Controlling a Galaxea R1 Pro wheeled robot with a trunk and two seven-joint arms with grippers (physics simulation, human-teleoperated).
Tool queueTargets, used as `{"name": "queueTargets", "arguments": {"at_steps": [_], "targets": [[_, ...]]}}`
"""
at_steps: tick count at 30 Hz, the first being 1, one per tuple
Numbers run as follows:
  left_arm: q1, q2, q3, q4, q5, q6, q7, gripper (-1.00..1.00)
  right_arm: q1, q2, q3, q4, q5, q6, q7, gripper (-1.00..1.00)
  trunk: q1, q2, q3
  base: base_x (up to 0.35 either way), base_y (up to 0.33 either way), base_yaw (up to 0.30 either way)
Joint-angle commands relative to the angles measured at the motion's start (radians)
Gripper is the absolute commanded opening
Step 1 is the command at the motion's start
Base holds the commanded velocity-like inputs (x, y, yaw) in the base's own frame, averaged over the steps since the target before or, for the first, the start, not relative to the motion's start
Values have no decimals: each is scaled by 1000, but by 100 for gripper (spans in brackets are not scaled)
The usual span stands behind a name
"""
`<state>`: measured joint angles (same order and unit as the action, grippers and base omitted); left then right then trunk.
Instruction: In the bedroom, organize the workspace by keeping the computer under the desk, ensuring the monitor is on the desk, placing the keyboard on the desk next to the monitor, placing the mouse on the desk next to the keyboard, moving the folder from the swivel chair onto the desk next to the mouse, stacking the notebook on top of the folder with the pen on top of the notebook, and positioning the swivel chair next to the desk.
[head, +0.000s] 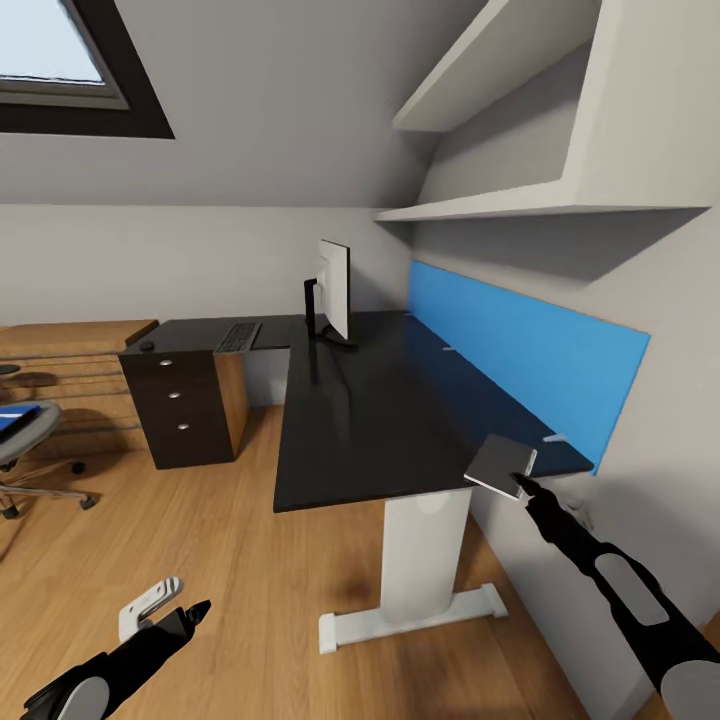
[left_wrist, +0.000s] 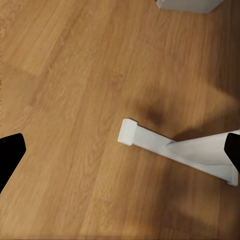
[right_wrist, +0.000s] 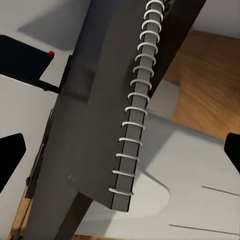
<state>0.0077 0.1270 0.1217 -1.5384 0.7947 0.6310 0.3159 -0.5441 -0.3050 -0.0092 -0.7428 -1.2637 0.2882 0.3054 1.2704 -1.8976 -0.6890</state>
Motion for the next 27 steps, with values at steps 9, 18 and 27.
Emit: {"name": "queueTargets", "arguments": {"at_steps": [9, 18, 27], "targets": [[0, 0, 0, 0, 11, 2, 8, 100, 0, 26, 1, 0, -5, 2, 1, 100, 0, 0, -1, 0, 0, 0], [0, 0, -1, 0, 10, 2, 8, 100, 0, 29, 3, 0, -6, 3, -1, 100, 0, 0, -1, 0, 0, 0], [0, -1, -1, 0, 9, 1, 8, 100, 0, 32, 3, 0, -6, 3, -3, 100, 0, 0, -1, 27, 0, 0]]}}
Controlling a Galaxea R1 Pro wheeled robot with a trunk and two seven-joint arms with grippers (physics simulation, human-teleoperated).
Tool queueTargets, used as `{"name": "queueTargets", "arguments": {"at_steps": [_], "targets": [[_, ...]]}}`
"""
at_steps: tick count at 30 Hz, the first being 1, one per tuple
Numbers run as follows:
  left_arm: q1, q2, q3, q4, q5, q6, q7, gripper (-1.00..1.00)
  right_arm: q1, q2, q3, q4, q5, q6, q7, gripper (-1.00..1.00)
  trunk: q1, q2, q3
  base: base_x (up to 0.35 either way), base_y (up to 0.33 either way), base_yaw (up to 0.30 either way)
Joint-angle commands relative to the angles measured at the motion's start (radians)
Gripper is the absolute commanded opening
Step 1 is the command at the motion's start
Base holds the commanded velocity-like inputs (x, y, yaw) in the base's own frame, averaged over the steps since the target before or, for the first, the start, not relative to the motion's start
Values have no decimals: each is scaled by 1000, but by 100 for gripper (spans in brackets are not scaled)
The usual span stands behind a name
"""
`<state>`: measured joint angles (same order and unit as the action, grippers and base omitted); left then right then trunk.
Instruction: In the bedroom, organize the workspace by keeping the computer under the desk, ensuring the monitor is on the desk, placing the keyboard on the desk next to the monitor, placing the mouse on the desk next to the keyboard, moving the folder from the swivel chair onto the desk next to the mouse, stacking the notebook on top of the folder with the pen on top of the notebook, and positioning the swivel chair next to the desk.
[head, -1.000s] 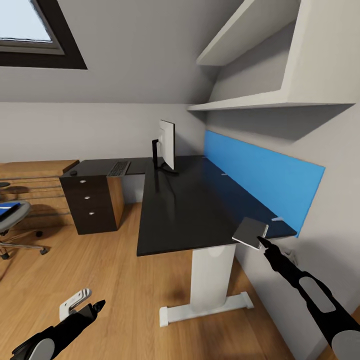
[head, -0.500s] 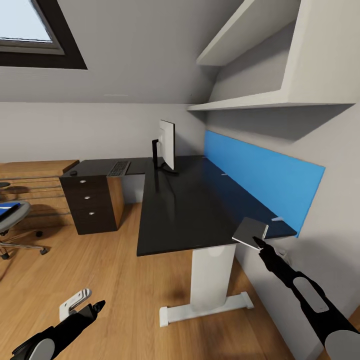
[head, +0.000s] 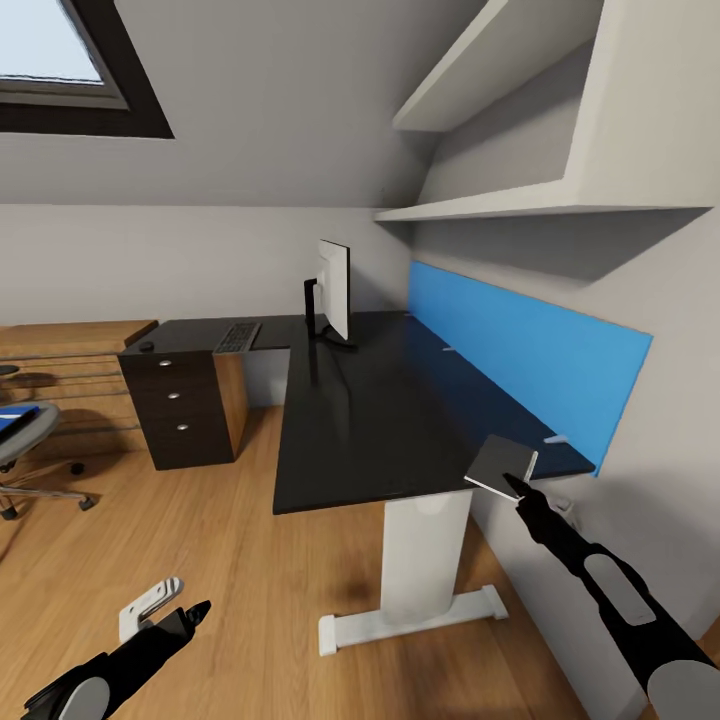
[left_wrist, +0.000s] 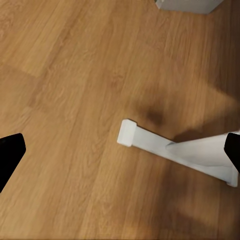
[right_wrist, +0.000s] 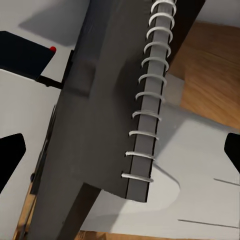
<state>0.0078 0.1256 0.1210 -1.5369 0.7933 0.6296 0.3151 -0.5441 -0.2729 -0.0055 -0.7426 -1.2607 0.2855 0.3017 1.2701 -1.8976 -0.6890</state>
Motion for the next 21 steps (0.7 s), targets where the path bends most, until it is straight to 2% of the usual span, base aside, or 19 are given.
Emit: {"name": "queueTargets", "arguments": {"at_steps": [1, 7, 21], "targets": [[0, 0, 0, -2, 11, 3, 9, 100, 0, 0, -1, 0, -9, 6, 1, 100, 0, 0, -1, 174, 0, 0], [0, 0, -1, -2, 11, 3, 9, 100, 0, 0, -1, 0, -9, 6, 1, 100, 0, 0, -1, 145, 0, 0], [0, 0, -1, -2, 12, 4, 9, 100, 0, 0, -1, 0, -9, 6, -1, 100, 0, 0, -1, 14, 0, 0]]}}
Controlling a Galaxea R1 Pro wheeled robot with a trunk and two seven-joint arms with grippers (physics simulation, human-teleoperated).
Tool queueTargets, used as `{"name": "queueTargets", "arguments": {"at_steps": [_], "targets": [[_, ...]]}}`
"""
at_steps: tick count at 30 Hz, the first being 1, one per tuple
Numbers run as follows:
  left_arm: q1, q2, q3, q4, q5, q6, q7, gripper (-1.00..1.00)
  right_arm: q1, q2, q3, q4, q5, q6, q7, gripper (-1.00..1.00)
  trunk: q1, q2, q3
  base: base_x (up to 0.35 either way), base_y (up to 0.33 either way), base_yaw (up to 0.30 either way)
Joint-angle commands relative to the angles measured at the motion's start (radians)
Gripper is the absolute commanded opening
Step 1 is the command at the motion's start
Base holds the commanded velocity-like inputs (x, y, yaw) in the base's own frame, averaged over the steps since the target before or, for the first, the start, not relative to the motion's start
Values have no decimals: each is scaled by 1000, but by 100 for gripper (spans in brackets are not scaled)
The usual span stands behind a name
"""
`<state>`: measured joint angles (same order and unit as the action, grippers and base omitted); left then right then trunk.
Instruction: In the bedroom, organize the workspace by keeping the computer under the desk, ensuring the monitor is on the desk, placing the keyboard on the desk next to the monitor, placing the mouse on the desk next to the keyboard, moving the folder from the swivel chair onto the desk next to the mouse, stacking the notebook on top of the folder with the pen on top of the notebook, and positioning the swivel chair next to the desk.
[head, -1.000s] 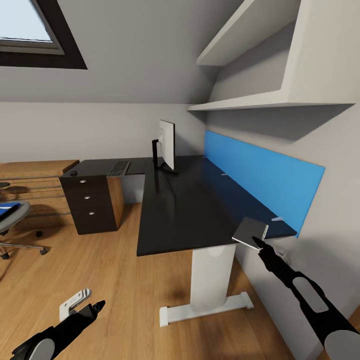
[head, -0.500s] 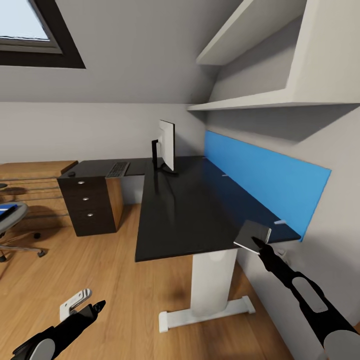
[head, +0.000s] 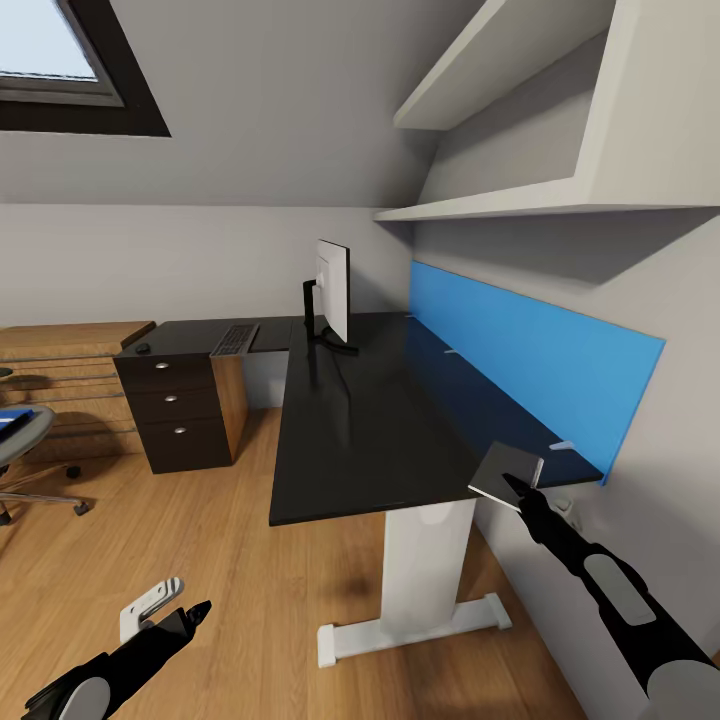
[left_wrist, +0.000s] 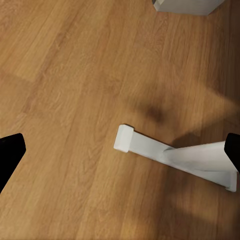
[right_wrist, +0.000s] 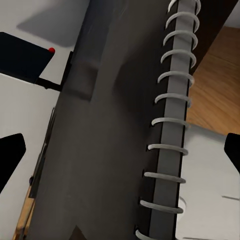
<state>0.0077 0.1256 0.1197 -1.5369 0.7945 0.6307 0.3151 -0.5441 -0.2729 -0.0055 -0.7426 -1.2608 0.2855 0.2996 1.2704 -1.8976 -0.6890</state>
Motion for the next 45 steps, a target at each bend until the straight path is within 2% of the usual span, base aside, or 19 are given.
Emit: {"name": "queueTargets", "arguments": {"at_steps": [1, 26, 27, 42, 45], "targets": [[0, 0, 0, -2, 10, 2, 9, 100, 0, 0, -1, 0, -9, 6, 1, 100, 0, 0, -1, 0, 0, 0], [0, -1, 0, -2, 12, 3, 9, 100, 0, 0, 2, 0, -6, 1, 1, 100, 0, 0, -1, -42, -6, 0], [0, -1, 0, -2, 12, 2, 9, 100, 0, 0, 1, 0, -5, 1, 0, -100, 0, 0, -1, 0, 0, 0], [0, -1, 0, 0, 14, 3, 9, 100, 0, 0, 1, -1, -3, 3, 1, -100, 0, 0, -1, 0, 0, 0], [0, -1, 0, 0, 14, 3, 10, 100, 0, 0, 1, -1, -3, 3, 1, -100, -12, 21, 9, 0, 0, 0]]}}
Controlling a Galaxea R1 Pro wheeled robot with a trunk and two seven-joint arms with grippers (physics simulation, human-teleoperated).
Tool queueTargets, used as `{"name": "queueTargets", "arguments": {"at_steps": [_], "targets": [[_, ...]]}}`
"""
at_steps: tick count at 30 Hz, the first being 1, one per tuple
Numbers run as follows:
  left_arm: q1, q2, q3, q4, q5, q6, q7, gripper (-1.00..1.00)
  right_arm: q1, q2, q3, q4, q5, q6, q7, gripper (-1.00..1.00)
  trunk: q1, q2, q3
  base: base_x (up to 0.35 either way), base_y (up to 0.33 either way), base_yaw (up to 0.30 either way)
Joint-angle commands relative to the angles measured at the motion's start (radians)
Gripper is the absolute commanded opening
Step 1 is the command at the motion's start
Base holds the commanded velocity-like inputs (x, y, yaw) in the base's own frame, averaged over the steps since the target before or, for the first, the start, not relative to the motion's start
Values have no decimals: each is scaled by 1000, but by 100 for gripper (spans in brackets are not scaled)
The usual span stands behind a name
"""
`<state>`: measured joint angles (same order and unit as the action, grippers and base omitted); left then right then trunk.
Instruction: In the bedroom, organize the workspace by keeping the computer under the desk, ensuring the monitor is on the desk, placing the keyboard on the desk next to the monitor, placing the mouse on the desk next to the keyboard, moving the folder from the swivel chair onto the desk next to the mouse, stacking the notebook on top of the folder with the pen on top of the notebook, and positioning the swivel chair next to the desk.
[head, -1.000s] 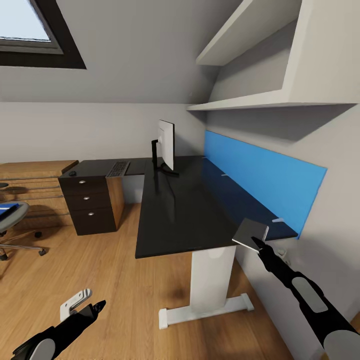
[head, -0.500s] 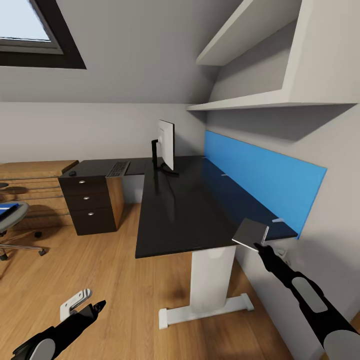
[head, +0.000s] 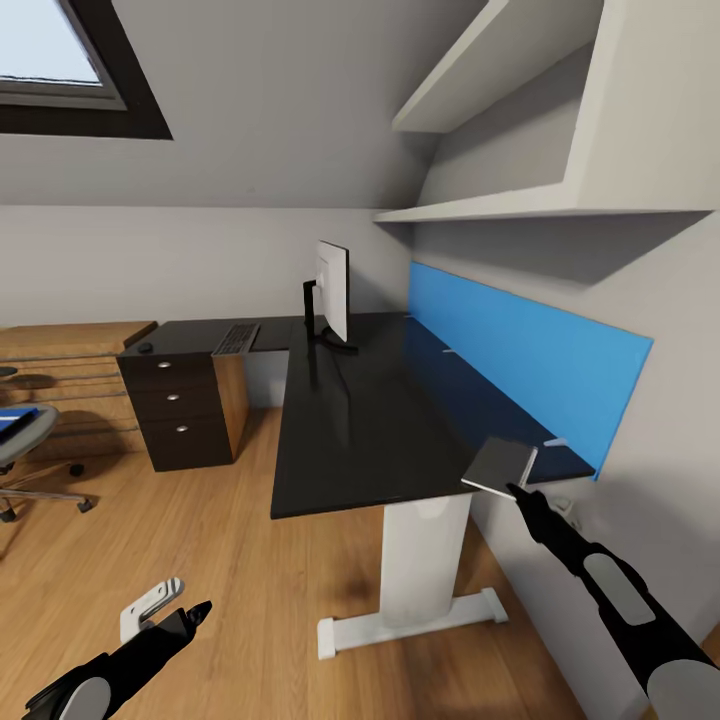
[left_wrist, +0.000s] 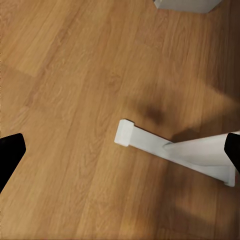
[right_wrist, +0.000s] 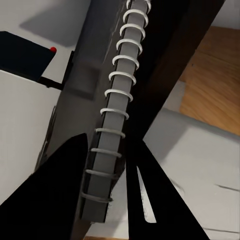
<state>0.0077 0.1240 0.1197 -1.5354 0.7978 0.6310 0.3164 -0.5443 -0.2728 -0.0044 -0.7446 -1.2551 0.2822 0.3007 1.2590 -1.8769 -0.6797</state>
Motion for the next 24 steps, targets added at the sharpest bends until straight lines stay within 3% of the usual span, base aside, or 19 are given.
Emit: {"name": "queueTargets", "arguments": {"at_steps": [1, 11, 14, 24], "targets": [[0, 0, 0, -2, 11, 3, 10, 100, 0, 0, 0, -2, -9, 6, 1, -100, -4, 7, 2, 0, 0, 0], [0, 0, -1, -2, 11, 3, 12, 100, 0, -2, 1, -17, -10, 8, 50, -100, -42, 77, 34, 0, 0, 0], [0, 0, -1, -2, 12, 3, 12, 100, 0, -2, 30, -19, -5, 9, 63, -100, -54, 98, 43, 0, 0, 0], [0, 0, -2, -1, 11, 3, 12, 100, 0, -1, 43, -21, -4, 9, 66, -100, -92, 168, 74, 0, 0, 14]]}}
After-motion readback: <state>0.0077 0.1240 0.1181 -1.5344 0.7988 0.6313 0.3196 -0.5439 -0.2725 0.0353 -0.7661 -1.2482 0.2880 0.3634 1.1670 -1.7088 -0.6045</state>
